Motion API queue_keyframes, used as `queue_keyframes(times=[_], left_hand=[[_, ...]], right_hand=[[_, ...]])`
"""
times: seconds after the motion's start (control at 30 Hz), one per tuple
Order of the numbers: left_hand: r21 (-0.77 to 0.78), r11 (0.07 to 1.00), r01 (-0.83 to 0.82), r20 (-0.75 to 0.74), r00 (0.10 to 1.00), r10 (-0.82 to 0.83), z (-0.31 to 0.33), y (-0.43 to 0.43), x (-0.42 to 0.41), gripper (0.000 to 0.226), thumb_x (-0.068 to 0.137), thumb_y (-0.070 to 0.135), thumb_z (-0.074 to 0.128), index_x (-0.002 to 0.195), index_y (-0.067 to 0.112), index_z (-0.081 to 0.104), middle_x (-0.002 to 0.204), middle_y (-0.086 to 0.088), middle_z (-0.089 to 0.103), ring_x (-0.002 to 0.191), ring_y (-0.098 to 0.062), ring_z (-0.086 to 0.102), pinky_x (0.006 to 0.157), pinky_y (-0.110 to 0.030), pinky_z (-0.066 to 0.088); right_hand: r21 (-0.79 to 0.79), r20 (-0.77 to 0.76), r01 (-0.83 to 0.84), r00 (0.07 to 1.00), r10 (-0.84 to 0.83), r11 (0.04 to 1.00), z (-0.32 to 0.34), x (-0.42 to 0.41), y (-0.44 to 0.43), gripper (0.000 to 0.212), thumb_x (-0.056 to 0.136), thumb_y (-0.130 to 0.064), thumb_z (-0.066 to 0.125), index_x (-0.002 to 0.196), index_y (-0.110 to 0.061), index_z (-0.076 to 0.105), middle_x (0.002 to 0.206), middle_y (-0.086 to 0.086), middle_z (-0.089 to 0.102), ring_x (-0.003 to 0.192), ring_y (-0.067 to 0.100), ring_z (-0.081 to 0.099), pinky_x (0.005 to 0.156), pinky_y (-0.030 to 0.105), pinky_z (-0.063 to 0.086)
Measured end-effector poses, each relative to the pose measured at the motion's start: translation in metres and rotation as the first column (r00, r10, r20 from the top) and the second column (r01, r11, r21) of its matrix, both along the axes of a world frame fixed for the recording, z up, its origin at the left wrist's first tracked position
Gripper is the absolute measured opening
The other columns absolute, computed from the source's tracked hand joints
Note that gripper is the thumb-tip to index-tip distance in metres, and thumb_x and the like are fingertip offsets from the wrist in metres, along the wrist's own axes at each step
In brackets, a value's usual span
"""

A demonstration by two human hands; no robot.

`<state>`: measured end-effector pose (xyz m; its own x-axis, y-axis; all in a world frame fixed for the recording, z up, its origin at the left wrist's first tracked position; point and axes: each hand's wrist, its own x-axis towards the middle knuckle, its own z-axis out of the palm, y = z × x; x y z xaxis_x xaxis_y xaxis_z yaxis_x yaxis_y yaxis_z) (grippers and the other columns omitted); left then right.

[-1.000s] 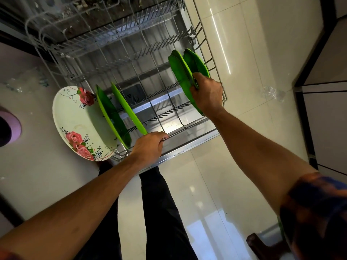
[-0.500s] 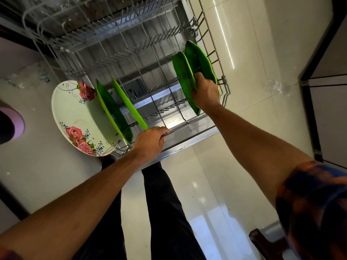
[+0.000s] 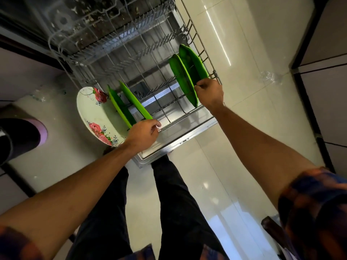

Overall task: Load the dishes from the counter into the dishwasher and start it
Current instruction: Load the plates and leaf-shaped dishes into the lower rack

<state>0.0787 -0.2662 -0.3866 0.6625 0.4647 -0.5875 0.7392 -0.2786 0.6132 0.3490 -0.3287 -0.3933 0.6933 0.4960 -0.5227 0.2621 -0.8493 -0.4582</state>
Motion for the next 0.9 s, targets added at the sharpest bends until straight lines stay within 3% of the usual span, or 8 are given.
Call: queue_keyframes(times=[0.17, 0.27, 0.4, 0.5, 0.63, 0.77, 0.9], left_hand=[[0.074, 0.997, -0.036, 0.037, 0.999, 0.033, 0.042, 0.026, -0.031, 0.021, 0.089, 0.009, 0.064, 0.107, 0.014, 0.072, 0.101, -0.004, 0.073, 0.086, -0.019, 0.067, 0.077, -0.024, 0.046], [0.169, 0.985, 0.038, 0.104, 0.993, -0.056, 0.068, 0.046, -0.063, 0.029, 0.077, -0.002, 0.068, 0.102, 0.01, 0.074, 0.104, -0.011, 0.07, 0.097, -0.03, 0.065, 0.087, -0.025, 0.042], [0.188, 0.981, -0.051, 0.214, 0.977, 0.009, 0.101, 0.08, -0.124, 0.039, 0.071, -0.011, 0.06, 0.099, 0.012, 0.074, 0.098, -0.006, 0.069, 0.085, -0.022, 0.065, 0.078, -0.014, 0.037], [0.188, 0.972, -0.139, 0.243, 0.966, 0.092, 0.125, 0.112, -0.191, 0.041, 0.072, -0.01, 0.056, 0.098, 0.016, 0.074, 0.093, -0.001, 0.069, 0.079, -0.017, 0.066, 0.077, -0.019, 0.046], [0.188, 0.94, -0.284, 0.27, 0.935, 0.229, 0.173, 0.164, -0.317, 0.039, 0.075, -0.009, 0.056, 0.099, 0.016, 0.074, 0.089, 0.003, 0.067, 0.077, -0.02, 0.067, 0.08, -0.032, 0.057], [0.333, 0.854, -0.399, 0.265, 0.909, 0.322, 0.236, 0.205, -0.451, 0.027, 0.082, -0.003, 0.065, 0.1, 0.016, 0.074, 0.09, 0.01, 0.065, 0.077, -0.01, 0.062, 0.08, -0.018, 0.049], [0.506, 0.707, -0.495, 0.3, 0.869, 0.394, 0.296, 0.23, -0.575, 0.013, 0.087, 0.012, 0.07, 0.098, 0.019, 0.073, 0.089, 0.006, 0.069, 0.076, -0.013, 0.062, 0.077, -0.028, 0.051]], right_hand=[[-0.029, -0.143, 0.119, 0.982, -0.122, 0.992, 0.03, -0.041, -0.027, 0.006, 0.087, -0.028, 0.069, 0.092, -0.027, 0.073, 0.096, -0.003, 0.075, 0.09, 0.018, 0.071, 0.089, 0.036, 0.058], [-0.032, -0.136, 0.205, 0.969, -0.208, 0.978, 0.052, -0.092, -0.032, 0.006, 0.083, -0.027, 0.072, 0.087, -0.03, 0.07, 0.091, -0.001, 0.076, 0.088, 0.019, 0.072, 0.086, 0.031, 0.057], [0.034, -0.132, 0.221, 0.968, -0.215, 0.975, 0.085, -0.185, -0.014, 0.019, 0.08, -0.013, 0.076, 0.091, -0.028, 0.07, 0.078, -0.002, 0.07, 0.086, 0.021, 0.07, 0.078, 0.027, 0.052], [0.122, -0.085, 0.149, 0.987, -0.14, 0.981, 0.108, -0.262, 0.013, 0.025, 0.077, -0.007, 0.074, 0.087, -0.03, 0.068, 0.072, -0.008, 0.065, 0.081, 0.02, 0.068, 0.083, 0.034, 0.055], [0.24, -0.082, 0.037, 0.996, -0.018, 0.97, 0.148, -0.375, 0.065, 0.028, 0.077, -0.004, 0.074, 0.089, -0.03, 0.071, 0.07, -0.01, 0.064, 0.068, 0.01, 0.06, 0.073, 0.028, 0.05], [0.345, -0.065, -0.126, 0.985, 0.158, 0.93, 0.191, -0.477, 0.126, 0.029, 0.074, -0.004, 0.07, 0.087, -0.031, 0.072, 0.068, -0.008, 0.066, 0.06, 0.01, 0.057, 0.073, 0.034, 0.054], [0.387, 0.004, -0.412, 0.895, 0.445, 0.825, 0.255, -0.564, 0.194, 0.028, 0.075, -0.008, 0.07, 0.09, -0.032, 0.074, 0.068, -0.009, 0.065, 0.065, 0.011, 0.061, 0.075, 0.032, 0.055]])
